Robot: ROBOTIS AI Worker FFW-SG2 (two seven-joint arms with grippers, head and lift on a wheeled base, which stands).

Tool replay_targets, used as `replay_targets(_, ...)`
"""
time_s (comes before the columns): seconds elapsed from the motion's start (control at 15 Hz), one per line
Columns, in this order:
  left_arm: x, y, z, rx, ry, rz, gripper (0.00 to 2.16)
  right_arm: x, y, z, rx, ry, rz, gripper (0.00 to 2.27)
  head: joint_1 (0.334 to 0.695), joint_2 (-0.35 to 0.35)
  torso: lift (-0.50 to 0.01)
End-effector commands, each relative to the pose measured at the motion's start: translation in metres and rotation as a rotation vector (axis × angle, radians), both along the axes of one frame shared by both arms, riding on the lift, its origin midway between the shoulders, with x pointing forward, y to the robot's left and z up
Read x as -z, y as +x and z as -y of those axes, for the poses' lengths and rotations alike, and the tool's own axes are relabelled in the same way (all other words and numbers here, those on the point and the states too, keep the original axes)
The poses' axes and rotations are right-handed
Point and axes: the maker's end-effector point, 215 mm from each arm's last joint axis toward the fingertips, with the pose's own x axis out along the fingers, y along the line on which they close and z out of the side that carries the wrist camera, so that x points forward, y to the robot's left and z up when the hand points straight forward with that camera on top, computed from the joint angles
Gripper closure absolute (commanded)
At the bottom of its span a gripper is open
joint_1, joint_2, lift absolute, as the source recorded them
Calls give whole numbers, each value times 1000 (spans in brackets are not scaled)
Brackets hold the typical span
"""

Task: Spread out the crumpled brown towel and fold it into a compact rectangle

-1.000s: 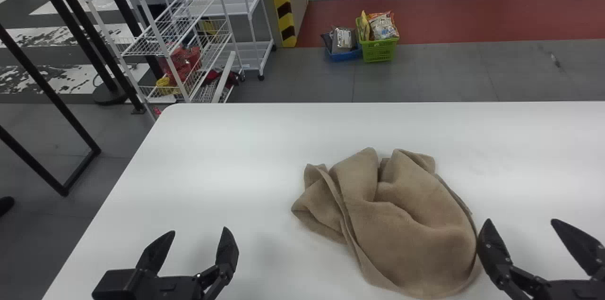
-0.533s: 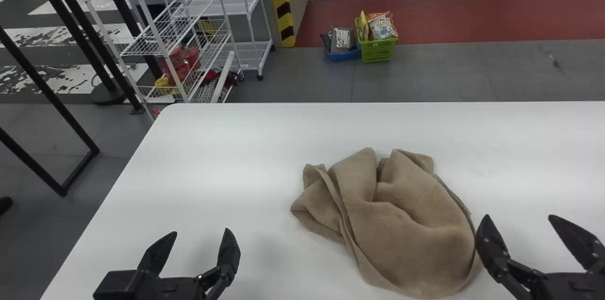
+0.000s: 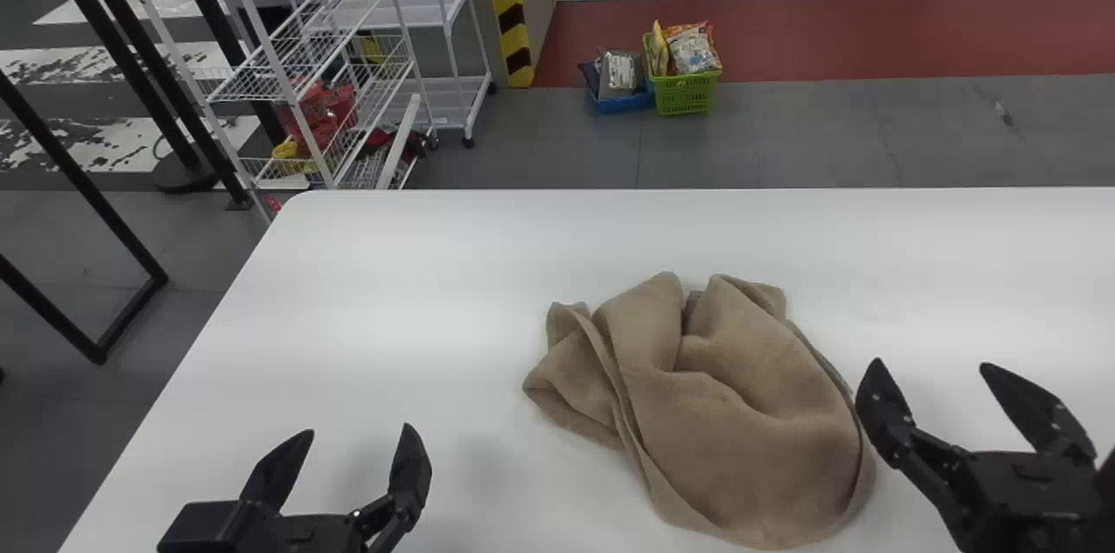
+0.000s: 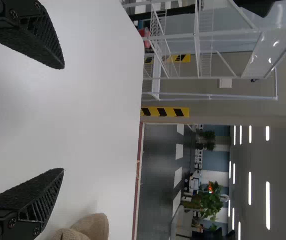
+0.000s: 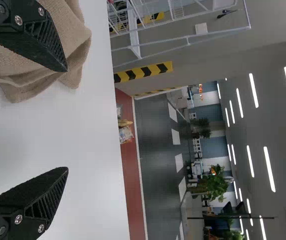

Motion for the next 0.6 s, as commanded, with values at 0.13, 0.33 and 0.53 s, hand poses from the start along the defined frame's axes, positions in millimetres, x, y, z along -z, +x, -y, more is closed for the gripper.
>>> replay_targets(0.13, 2, 0, 0, 2, 1, -9, 76, 2, 24, 3, 11, 58, -6, 167, 695, 169, -127)
replay_targets(0.33, 1, 1, 0, 2, 1, -9, 76, 4, 44, 3, 14, 115, -14, 191, 695, 164, -127)
replay_targets(0.53, 3, 1, 1, 3, 3, -15, 76, 0, 57, -9, -5, 141, -13, 218, 695, 161, -127)
